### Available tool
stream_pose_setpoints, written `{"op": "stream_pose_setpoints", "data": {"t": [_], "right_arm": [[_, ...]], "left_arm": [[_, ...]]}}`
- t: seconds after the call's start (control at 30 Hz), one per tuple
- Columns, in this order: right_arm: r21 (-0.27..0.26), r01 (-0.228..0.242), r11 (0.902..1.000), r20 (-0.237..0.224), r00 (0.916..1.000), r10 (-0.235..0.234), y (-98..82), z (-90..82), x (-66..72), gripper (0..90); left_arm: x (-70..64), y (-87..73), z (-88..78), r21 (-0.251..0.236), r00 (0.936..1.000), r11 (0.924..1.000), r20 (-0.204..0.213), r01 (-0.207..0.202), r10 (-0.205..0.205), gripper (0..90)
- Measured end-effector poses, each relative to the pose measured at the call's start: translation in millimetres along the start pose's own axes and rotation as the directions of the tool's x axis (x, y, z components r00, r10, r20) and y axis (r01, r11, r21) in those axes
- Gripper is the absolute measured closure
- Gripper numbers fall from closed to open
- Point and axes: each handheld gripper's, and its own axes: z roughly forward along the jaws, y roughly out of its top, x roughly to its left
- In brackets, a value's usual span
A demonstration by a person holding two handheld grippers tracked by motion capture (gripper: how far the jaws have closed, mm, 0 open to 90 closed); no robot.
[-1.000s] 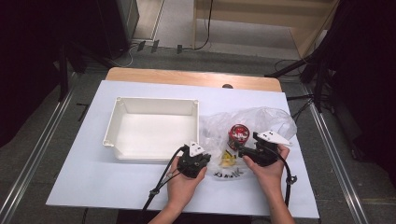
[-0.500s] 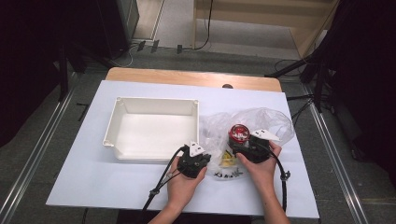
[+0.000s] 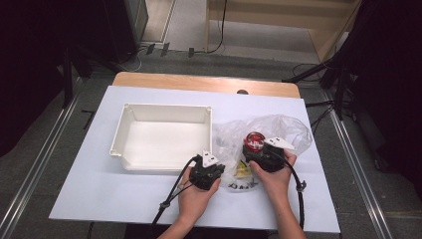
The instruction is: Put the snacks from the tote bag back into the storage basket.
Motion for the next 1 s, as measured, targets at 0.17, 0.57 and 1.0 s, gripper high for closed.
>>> {"op": "stream_pose_setpoints", "data": {"t": [0.17,0.57,1.0], "right_arm": [[-0.025,0.019,0.9995,0.021,0.9996,-0.018,2.0,-4.6,1.1,26.4],[-0.057,0.032,0.9978,0.012,0.9994,-0.032,13.5,-24.4,2.8,26.6],[-0.054,0.037,0.9979,0.001,0.9993,-0.037,21.5,-37.1,6.8,26.6]], "left_arm": [[-0.5,-0.4,-0.9,-0.011,1.0000,0.9999,0.002,-0.003,0.003,90.0],[3.7,-4.0,-19.2,-0.115,0.9988,0.9933,0.048,-0.004,0.010,79.4],[17.8,-8.1,-73.6,-0.222,0.9883,0.9745,0.137,-0.035,0.067,43.6]]}}
